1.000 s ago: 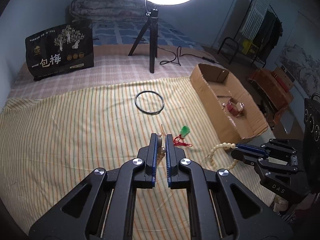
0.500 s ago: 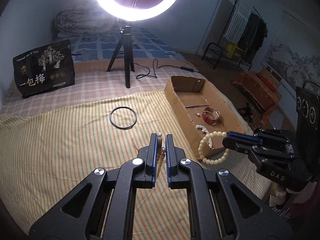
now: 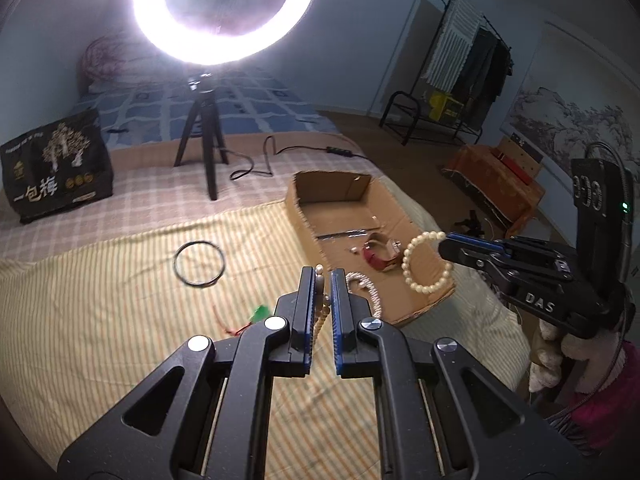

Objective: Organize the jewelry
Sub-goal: 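Lift the pearl necklace with the left gripper while the right gripper carries the bracelet over the box, then open the left gripper over the box while the right gripper releases the bracelet there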

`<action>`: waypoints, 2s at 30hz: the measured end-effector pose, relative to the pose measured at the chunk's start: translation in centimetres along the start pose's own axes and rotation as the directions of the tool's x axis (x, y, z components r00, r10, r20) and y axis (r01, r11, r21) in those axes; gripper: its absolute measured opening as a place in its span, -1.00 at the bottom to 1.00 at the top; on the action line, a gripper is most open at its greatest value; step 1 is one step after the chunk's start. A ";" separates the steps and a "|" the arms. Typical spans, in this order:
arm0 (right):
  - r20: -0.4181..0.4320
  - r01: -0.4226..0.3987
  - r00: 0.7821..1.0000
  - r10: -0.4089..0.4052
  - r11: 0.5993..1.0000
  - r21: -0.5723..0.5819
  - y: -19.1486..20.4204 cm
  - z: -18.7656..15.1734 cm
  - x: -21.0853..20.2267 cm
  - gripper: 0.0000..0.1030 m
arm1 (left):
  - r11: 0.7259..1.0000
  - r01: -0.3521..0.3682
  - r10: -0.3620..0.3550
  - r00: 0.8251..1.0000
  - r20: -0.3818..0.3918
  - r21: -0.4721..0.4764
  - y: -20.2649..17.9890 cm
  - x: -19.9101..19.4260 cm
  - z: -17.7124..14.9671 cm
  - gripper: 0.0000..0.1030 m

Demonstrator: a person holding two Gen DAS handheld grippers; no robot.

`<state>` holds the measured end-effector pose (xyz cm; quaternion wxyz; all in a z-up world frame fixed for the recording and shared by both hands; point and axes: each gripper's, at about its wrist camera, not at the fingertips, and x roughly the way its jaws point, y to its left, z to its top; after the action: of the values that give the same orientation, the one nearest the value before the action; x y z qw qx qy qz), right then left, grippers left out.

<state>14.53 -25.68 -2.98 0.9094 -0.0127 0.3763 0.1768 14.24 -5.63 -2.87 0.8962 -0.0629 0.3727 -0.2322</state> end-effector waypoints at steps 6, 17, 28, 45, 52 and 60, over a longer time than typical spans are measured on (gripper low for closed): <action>0.006 0.023 1.000 -0.024 0.999 0.033 -2.4 0.8 0.1 -0.88 | 0.999 0.022 -0.022 1.000 0.007 0.026 -2.1 1.1 0.9 -0.90; 0.007 0.056 0.998 -0.056 0.997 0.054 -5.4 2.7 1.6 -0.88 | 0.998 0.045 -0.045 0.999 0.003 0.038 -4.2 3.9 2.2 -0.90; -0.015 0.072 0.997 -0.071 0.995 0.068 -7.9 3.7 3.7 -0.88 | 0.998 0.027 -0.027 1.000 0.005 0.059 -5.4 6.4 3.0 -0.90; -0.039 0.073 0.997 -0.069 0.993 0.088 -9.7 4.3 6.2 -0.88 | 0.995 0.024 -0.023 1.000 -0.005 0.101 -7.0 8.3 3.2 -0.90; -0.048 0.070 0.997 -0.065 0.993 0.095 -10.1 4.2 6.6 -0.88 | 0.994 0.032 -0.030 0.999 -0.018 0.108 -7.2 8.7 3.1 -0.90; -0.052 0.076 0.996 -0.071 0.993 0.090 -9.9 4.3 6.8 -0.88 | 0.992 0.032 -0.029 0.999 -0.024 0.121 -7.5 8.8 3.1 -0.90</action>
<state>25.18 -32.21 -5.70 0.9055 0.0108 0.4053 0.1254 18.97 -16.54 -4.13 0.8906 -0.0114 0.3666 -0.2688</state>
